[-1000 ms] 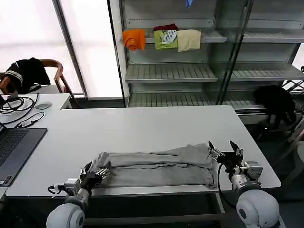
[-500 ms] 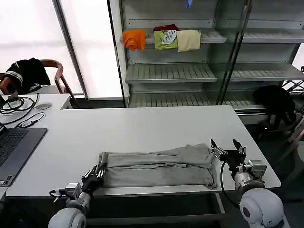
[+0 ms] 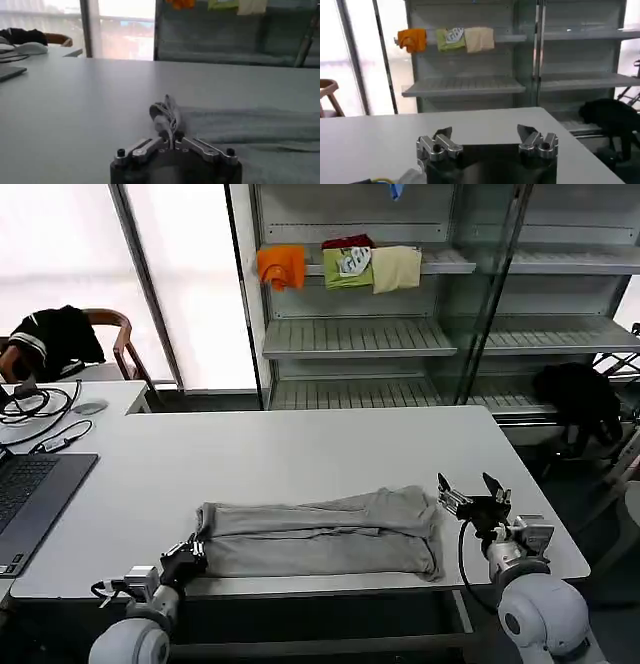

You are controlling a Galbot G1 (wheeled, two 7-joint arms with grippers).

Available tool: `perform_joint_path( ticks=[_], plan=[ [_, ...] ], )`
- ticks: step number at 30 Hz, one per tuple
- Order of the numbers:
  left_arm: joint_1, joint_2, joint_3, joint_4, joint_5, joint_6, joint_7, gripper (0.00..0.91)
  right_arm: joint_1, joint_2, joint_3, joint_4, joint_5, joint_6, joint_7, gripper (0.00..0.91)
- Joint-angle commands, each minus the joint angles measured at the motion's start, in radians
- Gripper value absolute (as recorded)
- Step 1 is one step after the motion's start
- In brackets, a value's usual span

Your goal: Fold and organize the clothes.

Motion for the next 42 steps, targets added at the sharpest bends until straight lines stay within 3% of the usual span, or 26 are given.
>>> perform_joint_path(
  ticks=[1, 9, 16, 19, 26, 36, 42],
  plan=[
    [-0.023, 0.146, -0.187, -0.017, -0.081, 0.011, -0.001, 0.010, 0.007, -0.002, -0.003, 0.000, 0.002, -0.002, 0.000, 0.907],
    [-0.048, 0.375, -0.356, 0.053, -0.141, 0.027, 0.007, 0.010, 0.017, 0.003, -0.002, 0.007, 0.004, -0.009, 0.004, 0.907],
    [-0.074, 0.568, -0.466, 0.248, -0.157, 0.006, 0.038, 0.010, 0.011, 0.001, 0.007, 0.018, 0.006, -0.009, 0.008, 0.907],
    [-0.075, 0.603, -0.475, 0.285, -0.151, 0.001, 0.044, 0.010, 0.007, 0.003, 0.012, 0.017, 0.005, -0.009, 0.008, 0.907],
    [-0.076, 0.527, -0.390, 0.166, -0.099, 0.008, 0.042, 0.010, -0.006, 0.022, 0.011, 0.020, -0.004, -0.008, 0.008, 0.907],
    [-0.036, 0.380, -0.125, -0.040, -0.037, 0.032, 0.004, 0.010, -0.080, 0.031, 0.051, 0.049, -0.023, 0.003, 0.010, 0.907],
    [-0.055, 0.350, 0.033, -0.093, -0.030, 0.056, -0.016, 0.010, -0.132, 0.040, 0.070, 0.065, -0.037, 0.013, 0.011, 0.907]
  ],
)
